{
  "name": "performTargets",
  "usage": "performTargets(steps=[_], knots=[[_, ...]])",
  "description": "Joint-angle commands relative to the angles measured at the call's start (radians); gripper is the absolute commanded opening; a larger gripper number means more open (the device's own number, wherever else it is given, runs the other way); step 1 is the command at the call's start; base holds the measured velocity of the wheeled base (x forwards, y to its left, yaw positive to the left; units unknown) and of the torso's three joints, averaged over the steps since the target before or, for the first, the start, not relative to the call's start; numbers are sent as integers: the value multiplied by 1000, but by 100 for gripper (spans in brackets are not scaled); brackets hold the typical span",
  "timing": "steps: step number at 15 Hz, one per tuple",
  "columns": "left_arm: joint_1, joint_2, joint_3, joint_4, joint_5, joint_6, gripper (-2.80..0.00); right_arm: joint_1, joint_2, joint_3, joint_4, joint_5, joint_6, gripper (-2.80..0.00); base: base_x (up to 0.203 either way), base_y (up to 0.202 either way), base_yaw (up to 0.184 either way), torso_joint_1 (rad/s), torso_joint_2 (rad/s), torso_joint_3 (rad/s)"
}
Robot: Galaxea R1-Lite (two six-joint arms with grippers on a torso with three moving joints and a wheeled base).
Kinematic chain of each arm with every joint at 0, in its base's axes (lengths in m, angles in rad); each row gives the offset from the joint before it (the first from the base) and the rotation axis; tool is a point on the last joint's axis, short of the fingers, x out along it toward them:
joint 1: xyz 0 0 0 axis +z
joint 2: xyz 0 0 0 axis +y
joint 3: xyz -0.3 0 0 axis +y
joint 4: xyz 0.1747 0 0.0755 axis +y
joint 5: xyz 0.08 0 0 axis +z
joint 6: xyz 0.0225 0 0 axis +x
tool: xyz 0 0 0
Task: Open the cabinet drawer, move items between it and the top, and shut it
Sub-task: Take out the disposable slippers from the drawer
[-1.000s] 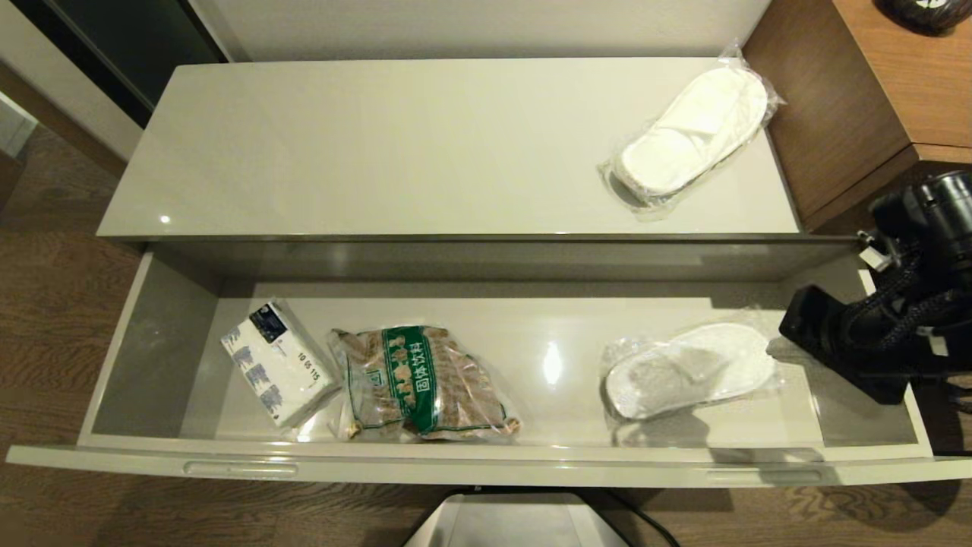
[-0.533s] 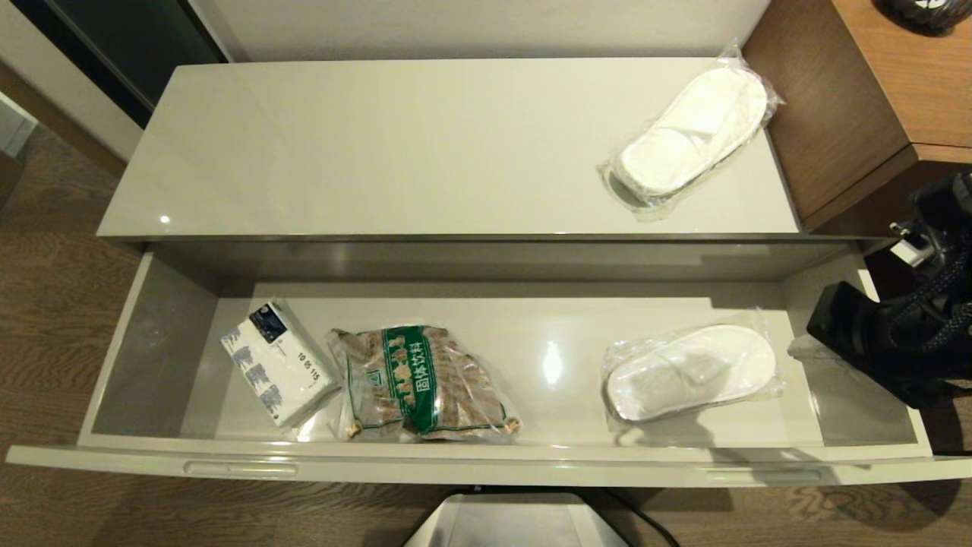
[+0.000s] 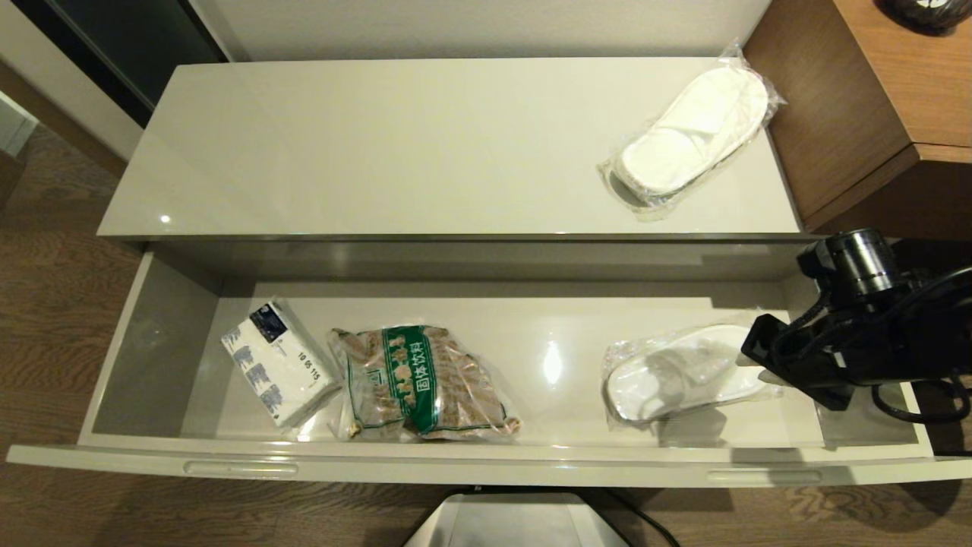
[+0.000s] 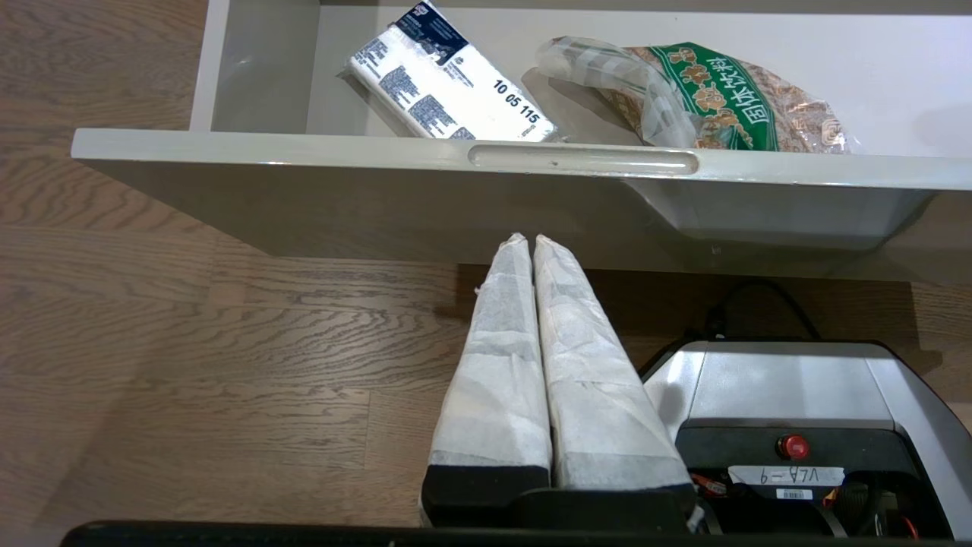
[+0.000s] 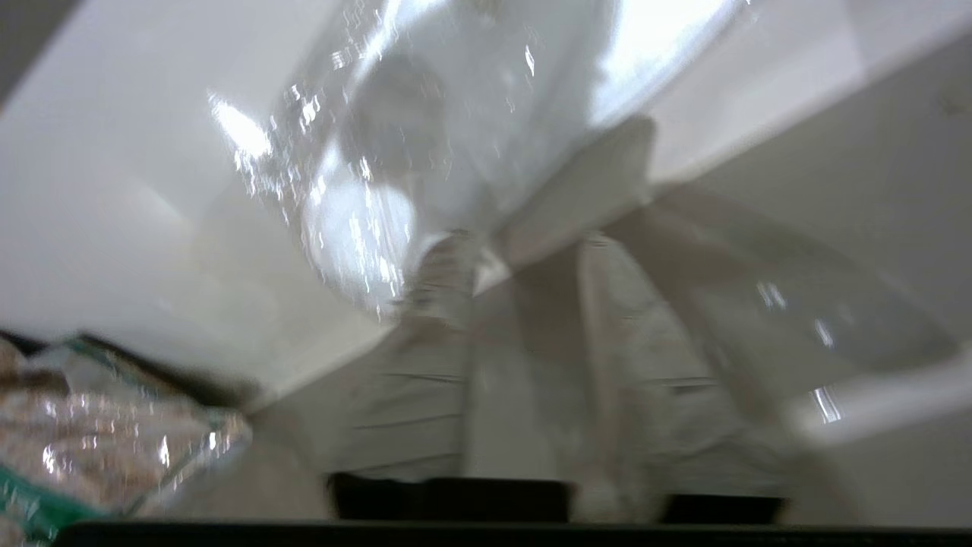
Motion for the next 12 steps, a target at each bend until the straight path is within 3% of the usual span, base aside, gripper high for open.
performTargets(steps=[1, 12], knots=[[1, -1, 0, 0, 0, 0, -280, -14, 87, 24, -91, -3, -5, 0, 0, 0, 0, 0, 0, 0], [0, -1, 0, 0, 0, 0, -280, -100, 202, 31, -219, -43, -17, 0, 0, 0, 0, 0, 0, 0]])
